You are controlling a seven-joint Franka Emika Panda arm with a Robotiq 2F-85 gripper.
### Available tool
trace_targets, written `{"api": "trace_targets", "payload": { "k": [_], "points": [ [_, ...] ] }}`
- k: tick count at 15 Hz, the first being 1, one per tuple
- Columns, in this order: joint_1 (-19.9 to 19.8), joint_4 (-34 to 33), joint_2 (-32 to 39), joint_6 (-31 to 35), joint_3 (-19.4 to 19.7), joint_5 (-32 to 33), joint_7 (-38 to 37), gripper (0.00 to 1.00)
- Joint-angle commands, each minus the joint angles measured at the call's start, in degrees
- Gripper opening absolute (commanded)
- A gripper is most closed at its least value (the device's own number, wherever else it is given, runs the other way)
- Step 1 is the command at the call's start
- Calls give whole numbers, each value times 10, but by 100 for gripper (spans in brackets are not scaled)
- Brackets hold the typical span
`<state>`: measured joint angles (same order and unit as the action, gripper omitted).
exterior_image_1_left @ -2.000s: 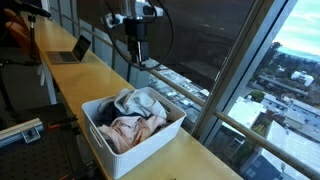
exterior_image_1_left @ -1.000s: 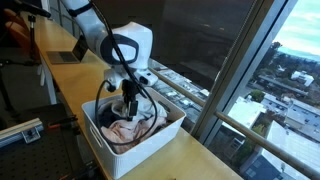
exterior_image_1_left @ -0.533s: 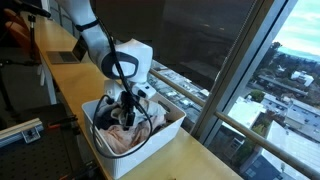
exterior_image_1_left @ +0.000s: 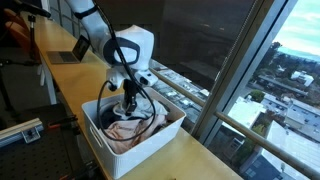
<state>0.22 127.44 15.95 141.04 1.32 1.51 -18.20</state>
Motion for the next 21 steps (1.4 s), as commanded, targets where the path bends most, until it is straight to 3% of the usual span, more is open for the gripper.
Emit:
{"api": "trace_targets", "payload": {
  "k": [1,6,11,17,21],
  "points": [
    [9,-8,-81,-72,-2,-18,9,2],
    [35,-62,-177,-163,-26,16,-19,4],
    [76,-148,-215,-229,-96,67,-39,4],
    [156,-259,-144,-305,-205,120,-95,4],
    [202,-279,-80,-308,-226,139,-124,4]
  ]
}}
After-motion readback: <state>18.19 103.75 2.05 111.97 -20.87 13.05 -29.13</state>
